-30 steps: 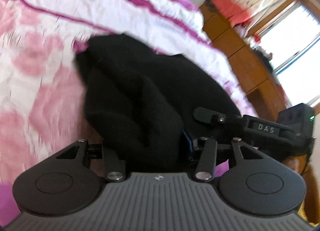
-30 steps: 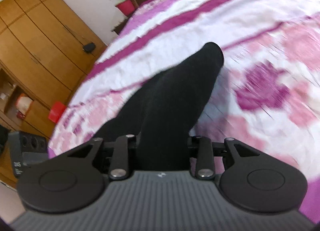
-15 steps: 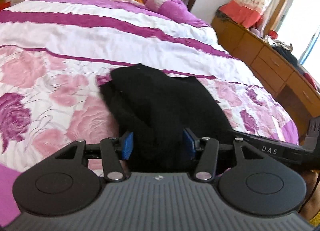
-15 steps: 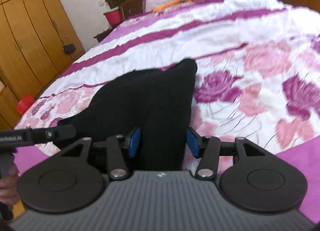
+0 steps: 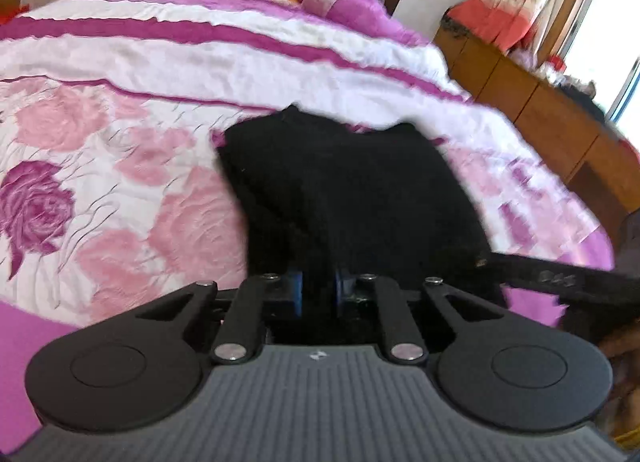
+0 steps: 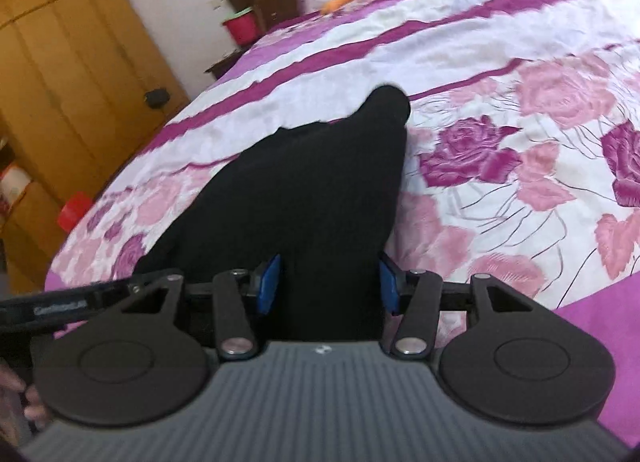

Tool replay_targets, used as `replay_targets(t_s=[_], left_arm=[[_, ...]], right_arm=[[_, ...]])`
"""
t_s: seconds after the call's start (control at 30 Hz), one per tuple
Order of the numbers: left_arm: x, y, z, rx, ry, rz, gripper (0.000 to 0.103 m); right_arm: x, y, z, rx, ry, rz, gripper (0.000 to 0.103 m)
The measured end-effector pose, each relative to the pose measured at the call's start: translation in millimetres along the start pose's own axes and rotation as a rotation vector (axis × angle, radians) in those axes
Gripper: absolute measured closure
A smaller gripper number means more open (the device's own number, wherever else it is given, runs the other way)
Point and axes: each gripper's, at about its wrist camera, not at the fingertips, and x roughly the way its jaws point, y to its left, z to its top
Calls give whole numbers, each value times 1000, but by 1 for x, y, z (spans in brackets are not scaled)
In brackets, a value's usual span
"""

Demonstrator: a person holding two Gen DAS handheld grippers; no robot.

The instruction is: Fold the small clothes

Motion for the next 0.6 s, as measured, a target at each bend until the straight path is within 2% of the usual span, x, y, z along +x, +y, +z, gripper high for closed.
replay_targets(t_s=[0.13,0.27,0.43,0.53,0.6], left_arm=[[20,15,-9,-64,42,7,80],[4,10,-1,-37,26,3,76],[-13,-1,17,4,-48,31,53],[-6,-2,27,0,-70,61,49],[5,0,32,-16,-69,72,49]], right_arm=[[14,3,-13,-48,31,-66,45],[9,1,-15,-25,35,-62,44],[-16,7,1,-69,-41,-82,44],[-23,0,15,-45,-101,-71,45],[-18,-8,26,-14,-124,-110,45]])
